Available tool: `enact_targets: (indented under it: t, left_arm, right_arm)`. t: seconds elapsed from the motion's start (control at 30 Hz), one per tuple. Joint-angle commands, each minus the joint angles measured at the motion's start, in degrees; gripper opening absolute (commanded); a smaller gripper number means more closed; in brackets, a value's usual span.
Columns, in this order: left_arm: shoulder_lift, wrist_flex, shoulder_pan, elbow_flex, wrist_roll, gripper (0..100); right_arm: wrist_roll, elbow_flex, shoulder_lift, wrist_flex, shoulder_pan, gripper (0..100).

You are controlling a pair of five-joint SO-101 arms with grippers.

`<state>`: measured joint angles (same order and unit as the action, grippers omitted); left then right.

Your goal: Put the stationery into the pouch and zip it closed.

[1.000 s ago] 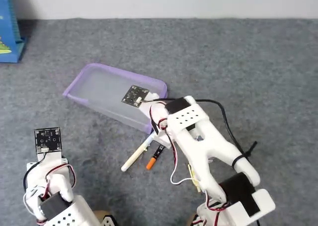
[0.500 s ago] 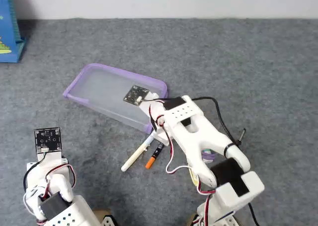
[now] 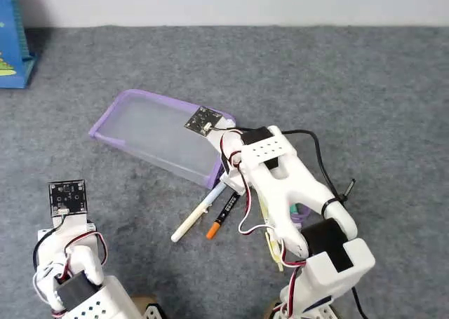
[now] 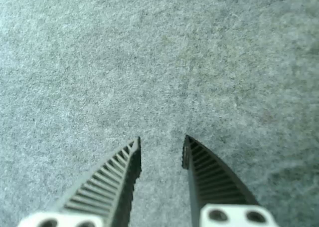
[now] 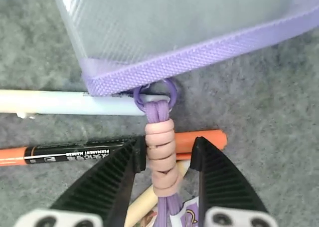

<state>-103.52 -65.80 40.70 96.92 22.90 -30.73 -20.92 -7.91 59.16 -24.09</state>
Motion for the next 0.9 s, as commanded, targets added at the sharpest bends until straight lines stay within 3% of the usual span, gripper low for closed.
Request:
enact_targets:
  t: [0.0, 0.17, 0.63, 0.77, 0.87]
  left_arm:
    - [-0.7, 0.0, 0.2, -0.7, 0.3, 14]
    - [-0.7, 0.0, 0.2, -0.7, 0.3, 14]
    - [-0.7, -0.1, 0.2, -0.7, 0.3, 14]
    - [-0.7, 0.3, 0.2, -1.0, -0.4, 24]
    - [-0.7, 0.4, -0.9, -1.3, -6.4, 33]
  right_arm:
    - [-0.5, 1.4, 0.4, 1.5, 0.7, 12.8]
    - [-0.6, 1.4, 0.6, 2.9, 0.3, 2.2]
    - [-2.5, -1.2, 8.7, 6.5, -0.7, 0.8]
    - [-2.5, -6.2, 16.6, 6.5, -4.8, 0.8]
    - [-2.4, -9.1, 22.7, 6.5, -7.9, 0.8]
